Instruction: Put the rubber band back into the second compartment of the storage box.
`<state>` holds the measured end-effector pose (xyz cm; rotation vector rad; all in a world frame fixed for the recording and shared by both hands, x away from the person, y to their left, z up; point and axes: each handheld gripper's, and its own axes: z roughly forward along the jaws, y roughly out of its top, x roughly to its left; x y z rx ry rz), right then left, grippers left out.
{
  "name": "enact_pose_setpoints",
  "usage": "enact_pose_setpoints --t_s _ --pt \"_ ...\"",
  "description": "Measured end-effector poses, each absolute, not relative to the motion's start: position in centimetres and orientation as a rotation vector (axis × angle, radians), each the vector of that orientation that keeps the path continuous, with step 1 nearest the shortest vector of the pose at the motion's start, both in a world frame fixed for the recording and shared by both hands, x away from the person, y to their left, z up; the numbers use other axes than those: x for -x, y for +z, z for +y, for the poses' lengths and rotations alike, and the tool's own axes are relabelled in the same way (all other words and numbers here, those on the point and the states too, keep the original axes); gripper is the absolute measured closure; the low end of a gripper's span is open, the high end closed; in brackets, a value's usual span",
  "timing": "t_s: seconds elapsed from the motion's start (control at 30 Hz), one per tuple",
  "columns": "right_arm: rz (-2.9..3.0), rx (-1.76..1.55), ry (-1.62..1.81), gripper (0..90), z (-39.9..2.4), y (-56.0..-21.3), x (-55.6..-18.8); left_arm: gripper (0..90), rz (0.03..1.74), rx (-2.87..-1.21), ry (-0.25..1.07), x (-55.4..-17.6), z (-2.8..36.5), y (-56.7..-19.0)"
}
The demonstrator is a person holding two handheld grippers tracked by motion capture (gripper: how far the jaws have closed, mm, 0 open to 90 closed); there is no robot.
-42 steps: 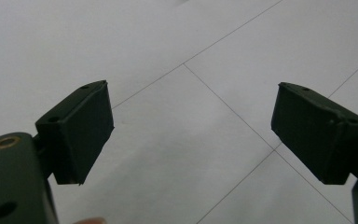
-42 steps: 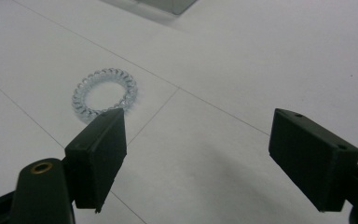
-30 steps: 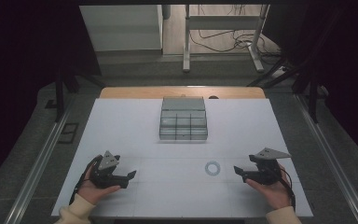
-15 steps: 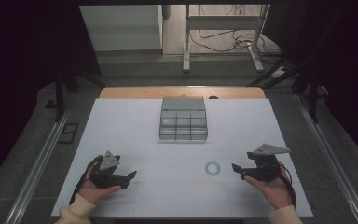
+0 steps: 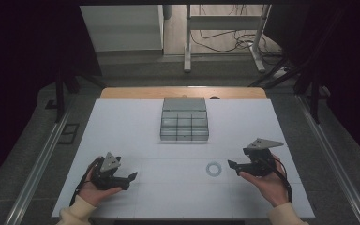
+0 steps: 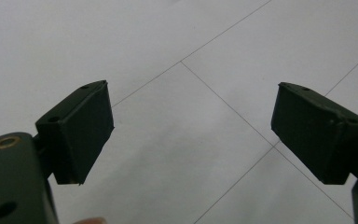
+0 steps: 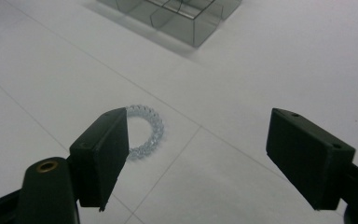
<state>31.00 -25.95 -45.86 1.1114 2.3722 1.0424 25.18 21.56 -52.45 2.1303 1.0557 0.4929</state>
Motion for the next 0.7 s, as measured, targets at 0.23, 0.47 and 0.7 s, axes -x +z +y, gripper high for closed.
enact_pose_setpoints --t_s 0.23,0.47,0.7 --pt "2.368 -1.103 1.048 21.9 -25.4 -45.1 -31.3 13.4 1.053 -2.135 0.491 -25.2 21.5 -52.5" --pt "2.389 -1.085 1.038 21.9 -24.6 -44.5 -31.4 13.4 1.05 -2.138 0.488 -25.2 21.4 -52.5" --pt "2.423 -1.082 1.006 21.8 -23.6 -44.1 -32.4 13.3 1.047 -2.141 0.486 -25.2 21.4 -52.5"
